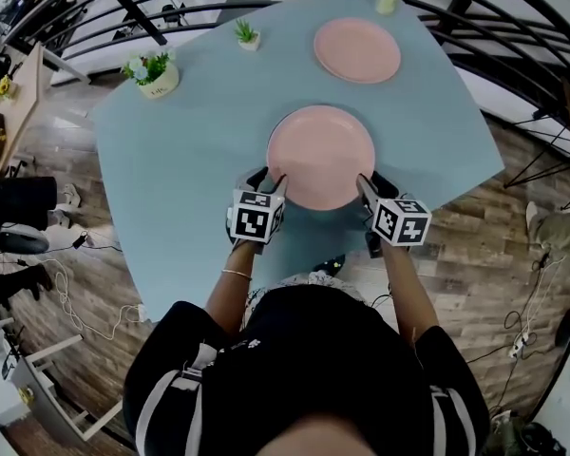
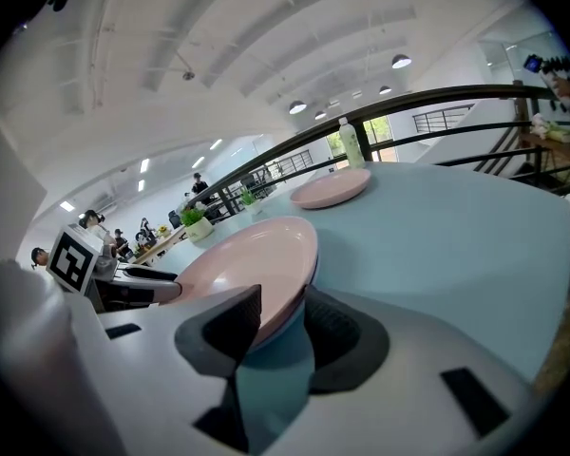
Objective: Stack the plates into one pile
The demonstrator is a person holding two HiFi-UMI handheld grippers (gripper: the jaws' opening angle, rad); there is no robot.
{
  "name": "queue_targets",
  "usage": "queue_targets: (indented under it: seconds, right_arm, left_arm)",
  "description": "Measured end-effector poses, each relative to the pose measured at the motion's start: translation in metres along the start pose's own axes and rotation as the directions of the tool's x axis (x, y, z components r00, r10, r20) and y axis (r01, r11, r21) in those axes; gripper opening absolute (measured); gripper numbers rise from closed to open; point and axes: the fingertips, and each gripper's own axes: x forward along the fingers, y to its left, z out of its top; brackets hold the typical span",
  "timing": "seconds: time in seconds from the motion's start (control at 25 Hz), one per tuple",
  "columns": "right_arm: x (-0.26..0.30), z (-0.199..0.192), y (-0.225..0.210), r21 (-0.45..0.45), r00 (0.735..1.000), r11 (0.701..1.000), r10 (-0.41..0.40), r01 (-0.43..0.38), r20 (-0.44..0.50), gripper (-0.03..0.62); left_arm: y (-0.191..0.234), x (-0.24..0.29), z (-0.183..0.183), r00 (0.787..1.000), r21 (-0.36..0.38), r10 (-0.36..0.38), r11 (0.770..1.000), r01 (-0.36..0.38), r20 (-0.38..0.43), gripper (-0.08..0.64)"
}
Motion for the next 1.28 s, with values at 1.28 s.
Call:
queue_targets:
  seconds: [1.28]
  right_arm:
    - [-0.094,0.047,-0.015,0.026,0.963,0.999,0.033,-0.042,0.268,0.146]
  left_arm:
    - [-0.042,-0.063,0.082,0.951,0.021,-0.038,0.999,0.033,0.306,0.161]
